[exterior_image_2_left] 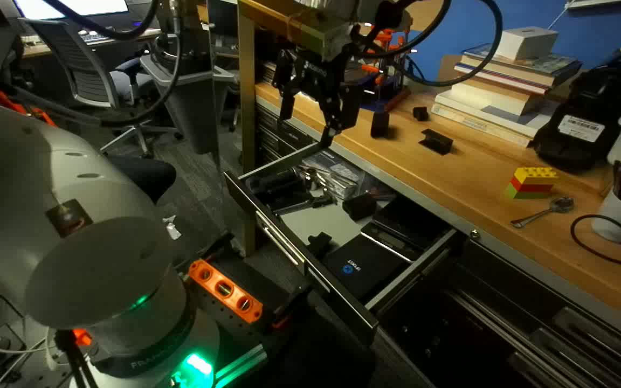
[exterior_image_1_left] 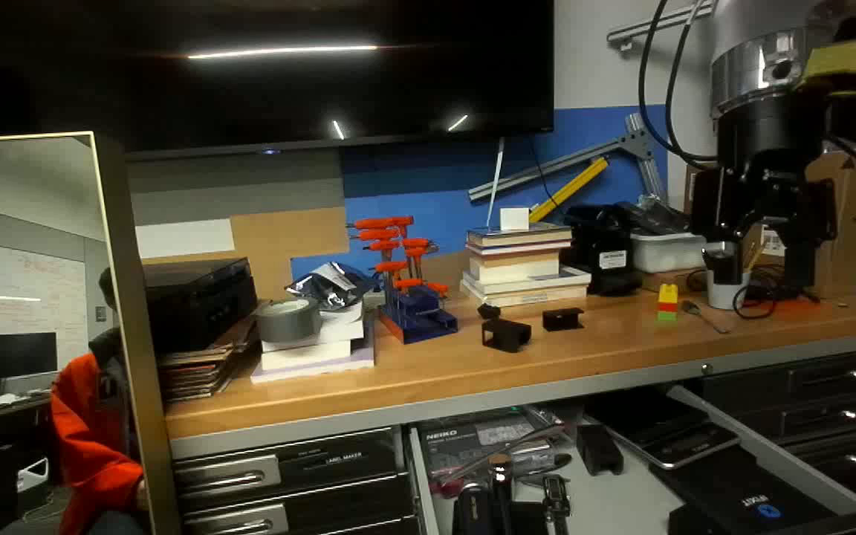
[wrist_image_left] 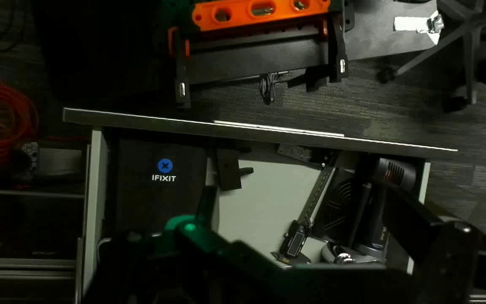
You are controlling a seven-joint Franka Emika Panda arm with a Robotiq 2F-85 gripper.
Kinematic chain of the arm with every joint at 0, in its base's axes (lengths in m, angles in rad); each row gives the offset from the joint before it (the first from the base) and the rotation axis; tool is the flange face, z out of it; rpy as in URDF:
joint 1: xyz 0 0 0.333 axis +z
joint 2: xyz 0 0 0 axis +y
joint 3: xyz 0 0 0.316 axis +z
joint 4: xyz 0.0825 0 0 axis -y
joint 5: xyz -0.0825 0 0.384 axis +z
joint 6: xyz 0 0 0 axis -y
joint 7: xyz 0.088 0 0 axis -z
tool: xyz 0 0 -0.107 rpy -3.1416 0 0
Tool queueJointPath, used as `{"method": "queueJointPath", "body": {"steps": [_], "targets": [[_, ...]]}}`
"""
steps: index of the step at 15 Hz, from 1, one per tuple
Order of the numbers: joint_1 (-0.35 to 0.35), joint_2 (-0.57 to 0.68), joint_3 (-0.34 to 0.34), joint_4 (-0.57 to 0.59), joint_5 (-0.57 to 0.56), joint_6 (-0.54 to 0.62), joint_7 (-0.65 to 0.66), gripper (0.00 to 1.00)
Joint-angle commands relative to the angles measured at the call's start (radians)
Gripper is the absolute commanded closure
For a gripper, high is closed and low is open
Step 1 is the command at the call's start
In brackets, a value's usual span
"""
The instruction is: Put the black objects in the drawer and close it
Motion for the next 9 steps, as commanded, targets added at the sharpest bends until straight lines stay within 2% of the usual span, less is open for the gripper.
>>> {"method": "queueJointPath", "body": {"steps": [1,6,9], "targets": [[-0.017,0.002,0.015,0.005,0.008,-0.001,-0.008,0.00],[-0.017,-0.002,0.014,0.013,0.008,-0.001,-0.008,0.00],[-0.027,0.018,0.023,0.007,0.017,0.066,0.036,0.00]]}}
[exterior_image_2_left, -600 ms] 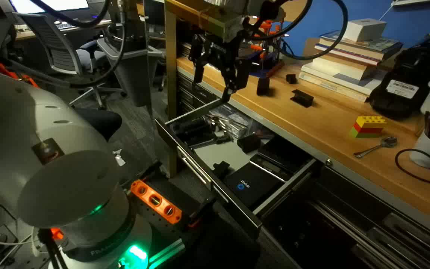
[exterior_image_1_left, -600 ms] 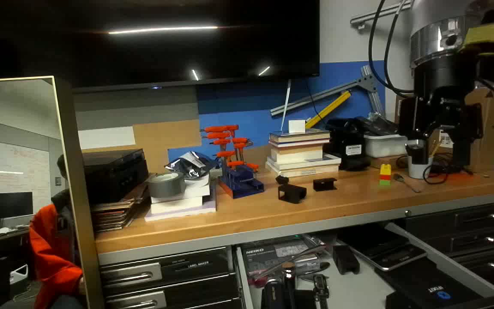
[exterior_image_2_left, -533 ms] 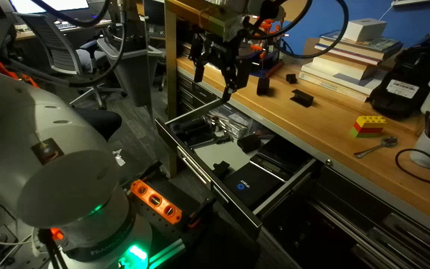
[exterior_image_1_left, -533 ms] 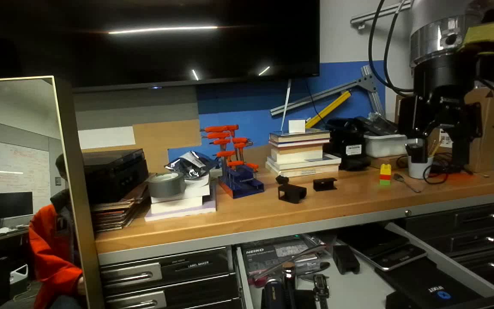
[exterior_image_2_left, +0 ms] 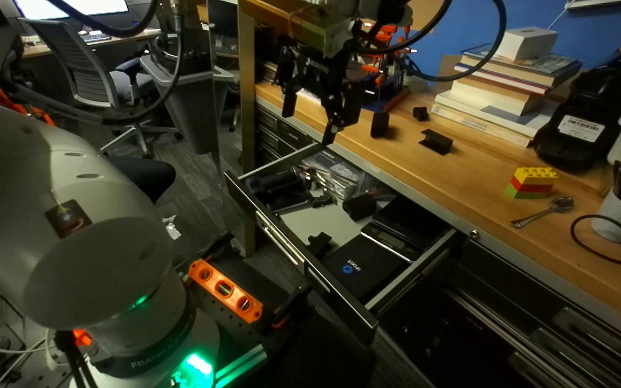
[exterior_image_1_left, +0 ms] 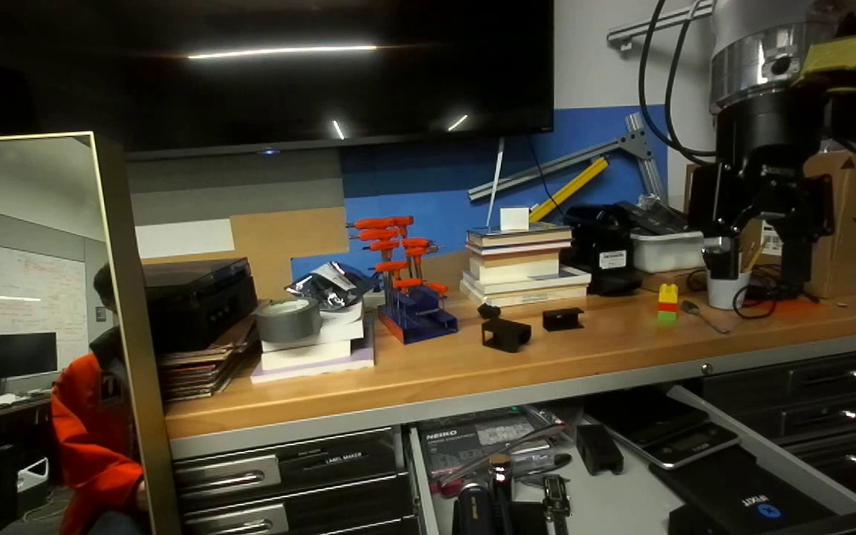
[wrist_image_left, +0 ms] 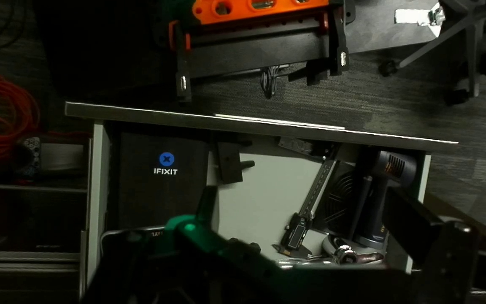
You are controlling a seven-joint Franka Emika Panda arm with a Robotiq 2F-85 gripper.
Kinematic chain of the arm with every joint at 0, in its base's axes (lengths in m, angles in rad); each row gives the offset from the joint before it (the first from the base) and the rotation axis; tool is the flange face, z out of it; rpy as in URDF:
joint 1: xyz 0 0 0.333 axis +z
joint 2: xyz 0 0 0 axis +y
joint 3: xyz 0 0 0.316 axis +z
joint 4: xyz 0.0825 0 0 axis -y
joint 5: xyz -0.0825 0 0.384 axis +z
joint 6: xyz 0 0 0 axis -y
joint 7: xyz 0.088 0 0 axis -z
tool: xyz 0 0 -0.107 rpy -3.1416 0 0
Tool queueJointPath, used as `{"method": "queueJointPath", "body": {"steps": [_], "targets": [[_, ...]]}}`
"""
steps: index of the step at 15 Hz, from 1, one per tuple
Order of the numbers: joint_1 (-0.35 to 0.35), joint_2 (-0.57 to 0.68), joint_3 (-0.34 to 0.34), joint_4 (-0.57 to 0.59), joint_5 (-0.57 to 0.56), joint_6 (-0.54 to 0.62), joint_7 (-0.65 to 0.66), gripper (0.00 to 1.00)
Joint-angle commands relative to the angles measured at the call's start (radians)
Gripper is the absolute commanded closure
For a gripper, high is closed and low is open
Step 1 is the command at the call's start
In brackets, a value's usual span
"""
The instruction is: Put the black objects in the drawer and close it
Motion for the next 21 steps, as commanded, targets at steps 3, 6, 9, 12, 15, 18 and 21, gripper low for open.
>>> {"method": "queueJointPath", "body": {"steps": [3,6,9,12,15,18,21], "targets": [[-0.023,0.092,0.037,0.022,0.047,0.167,0.102,0.00],[-0.016,0.206,0.063,0.065,0.130,0.323,0.232,0.00],[-0.012,0.350,0.098,0.145,0.211,0.455,0.363,0.00],[-0.011,0.487,0.121,0.256,0.266,0.539,0.497,0.00],[-0.015,0.606,0.131,0.369,0.255,0.618,0.651,0.00],[-0.006,0.707,0.118,0.471,0.223,0.687,0.816,0.00],[0.006,0.784,0.091,0.548,0.169,0.757,0.984,0.00]]}}
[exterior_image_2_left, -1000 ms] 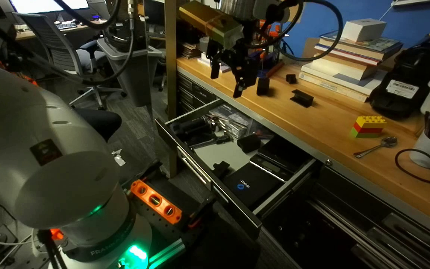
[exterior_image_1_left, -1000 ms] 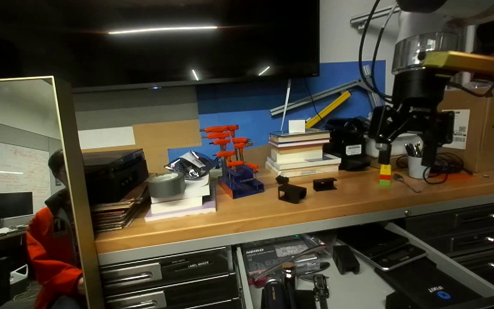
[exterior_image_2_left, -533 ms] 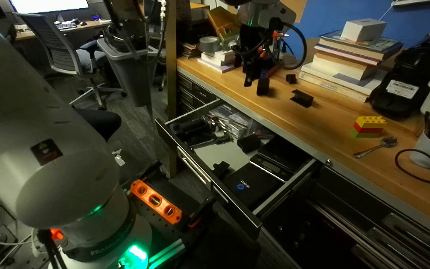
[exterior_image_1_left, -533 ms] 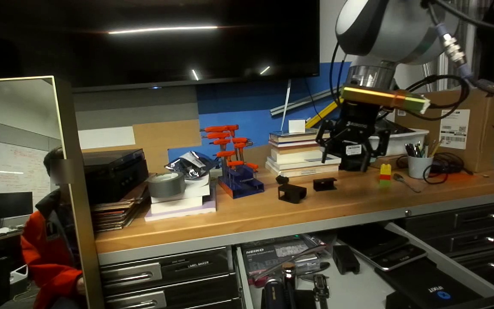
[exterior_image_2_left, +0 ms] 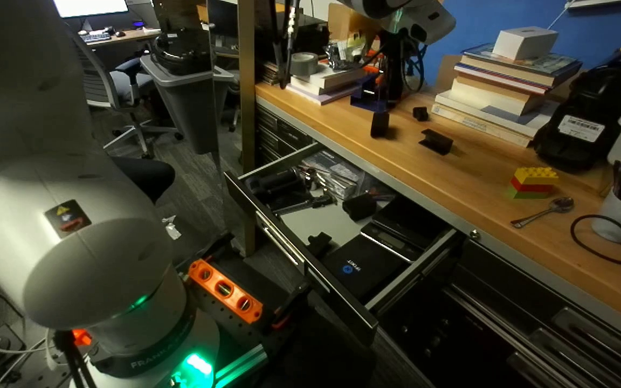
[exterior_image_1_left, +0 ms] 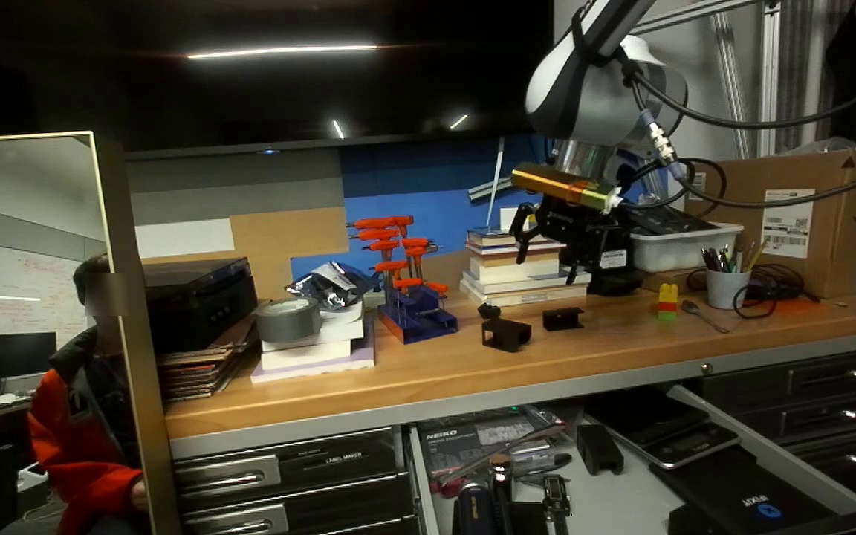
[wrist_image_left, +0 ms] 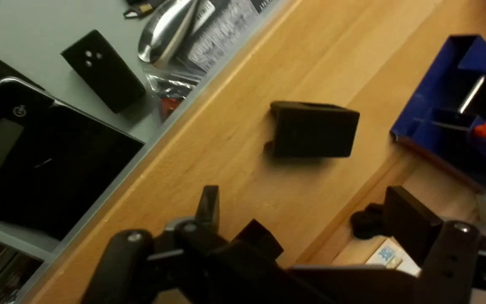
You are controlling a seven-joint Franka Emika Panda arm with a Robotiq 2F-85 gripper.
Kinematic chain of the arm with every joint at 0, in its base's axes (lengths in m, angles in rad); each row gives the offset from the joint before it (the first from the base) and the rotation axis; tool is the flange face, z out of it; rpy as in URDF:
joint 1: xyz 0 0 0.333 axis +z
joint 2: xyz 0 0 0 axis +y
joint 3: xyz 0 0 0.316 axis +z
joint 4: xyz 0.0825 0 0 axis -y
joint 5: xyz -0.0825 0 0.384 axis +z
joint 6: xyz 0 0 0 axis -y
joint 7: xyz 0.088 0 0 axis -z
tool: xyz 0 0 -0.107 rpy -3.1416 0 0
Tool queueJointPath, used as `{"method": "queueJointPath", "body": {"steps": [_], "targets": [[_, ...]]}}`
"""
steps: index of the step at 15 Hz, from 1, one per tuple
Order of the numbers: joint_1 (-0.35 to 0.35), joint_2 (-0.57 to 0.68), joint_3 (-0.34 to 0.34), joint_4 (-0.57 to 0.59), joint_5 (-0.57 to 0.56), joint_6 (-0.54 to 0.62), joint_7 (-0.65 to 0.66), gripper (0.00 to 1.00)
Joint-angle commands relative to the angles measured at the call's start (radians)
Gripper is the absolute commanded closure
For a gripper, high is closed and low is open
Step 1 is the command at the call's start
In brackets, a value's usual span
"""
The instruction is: Put the black objects in the drawer and close it
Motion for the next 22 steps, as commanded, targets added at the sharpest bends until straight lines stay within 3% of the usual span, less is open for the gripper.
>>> {"method": "queueJointPath", "body": {"steps": [1,7,12,16,22], "targets": [[0.020,0.103,-0.037,0.119,-0.080,0.075,0.217,0.00],[0.092,0.232,-0.175,0.214,-0.352,0.182,0.637,0.00],[0.185,0.343,-0.322,0.307,-0.575,0.120,1.014,0.00],[0.185,0.404,-0.307,0.349,-0.594,0.030,1.106,0.00],[0.142,0.458,-0.239,0.391,-0.529,-0.036,1.063,0.00]]}}
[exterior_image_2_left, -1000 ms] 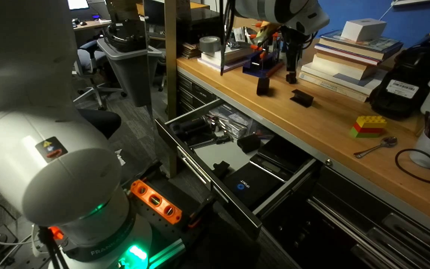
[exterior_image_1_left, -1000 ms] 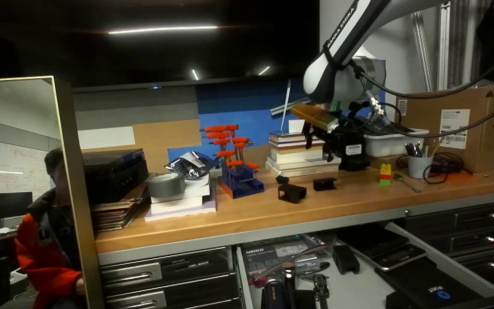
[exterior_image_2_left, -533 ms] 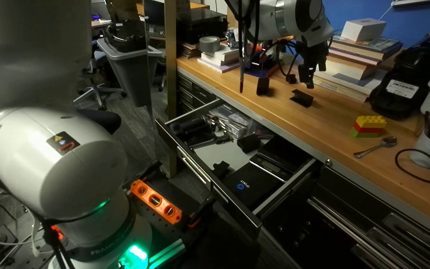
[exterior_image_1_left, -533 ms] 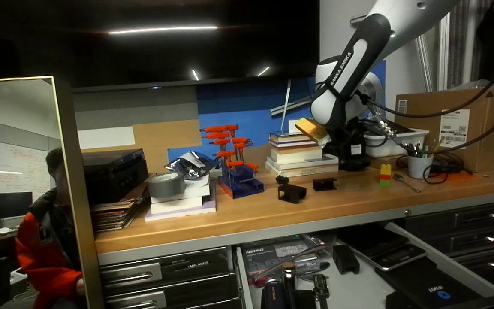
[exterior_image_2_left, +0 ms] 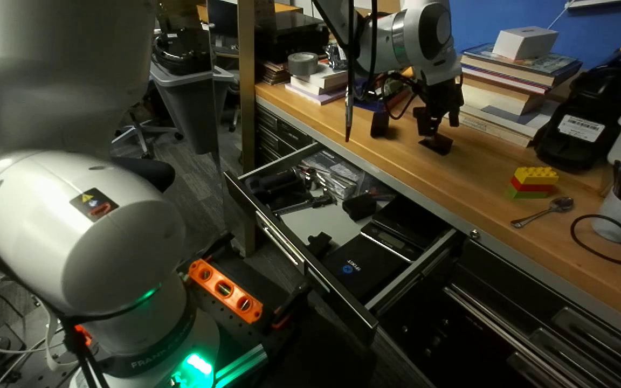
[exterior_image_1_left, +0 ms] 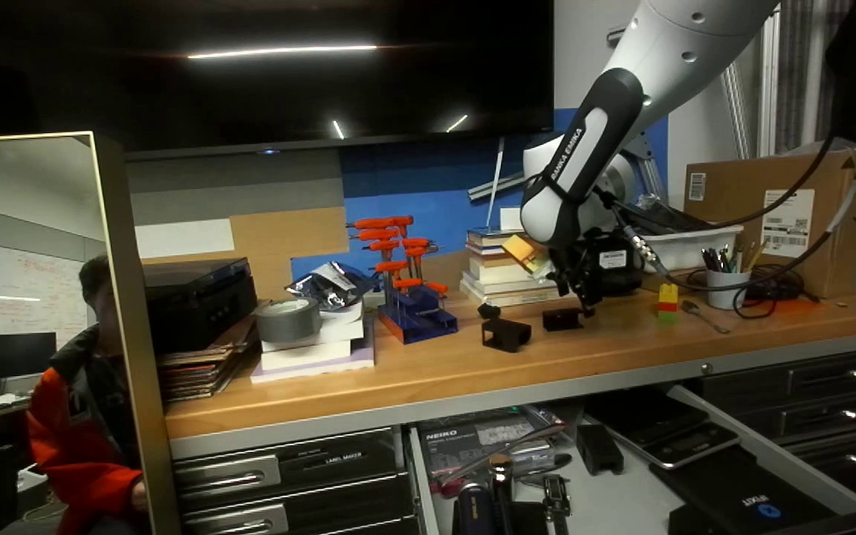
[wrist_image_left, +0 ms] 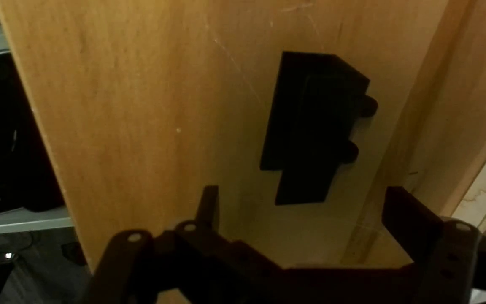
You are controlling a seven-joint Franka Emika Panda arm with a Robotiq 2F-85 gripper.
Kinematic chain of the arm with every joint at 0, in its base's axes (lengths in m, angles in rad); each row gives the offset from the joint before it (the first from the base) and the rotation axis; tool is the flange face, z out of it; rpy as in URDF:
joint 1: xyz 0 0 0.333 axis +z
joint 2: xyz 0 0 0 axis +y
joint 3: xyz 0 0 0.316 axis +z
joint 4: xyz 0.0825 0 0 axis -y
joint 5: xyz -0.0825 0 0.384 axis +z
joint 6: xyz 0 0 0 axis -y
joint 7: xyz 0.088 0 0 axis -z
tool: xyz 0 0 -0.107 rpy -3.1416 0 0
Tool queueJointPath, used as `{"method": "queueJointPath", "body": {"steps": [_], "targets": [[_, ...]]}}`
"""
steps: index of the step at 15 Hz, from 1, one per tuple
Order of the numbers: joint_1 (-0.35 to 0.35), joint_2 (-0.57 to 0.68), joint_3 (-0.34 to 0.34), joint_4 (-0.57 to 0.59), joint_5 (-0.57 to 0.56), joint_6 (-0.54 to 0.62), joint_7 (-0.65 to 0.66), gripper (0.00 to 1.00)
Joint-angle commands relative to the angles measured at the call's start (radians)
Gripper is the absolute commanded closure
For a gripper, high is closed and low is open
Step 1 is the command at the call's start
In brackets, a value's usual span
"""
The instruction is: Put the black objects in the drawer and close it
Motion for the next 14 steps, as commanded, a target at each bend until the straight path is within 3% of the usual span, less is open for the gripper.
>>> {"method": "queueJointPath", "body": {"steps": [1,14], "targets": [[-0.038,0.035,0.045,0.060,0.051,-0.044,-0.029,0.00],[-0.101,0.099,0.098,0.119,0.158,-0.050,-0.117,0.00]]}}
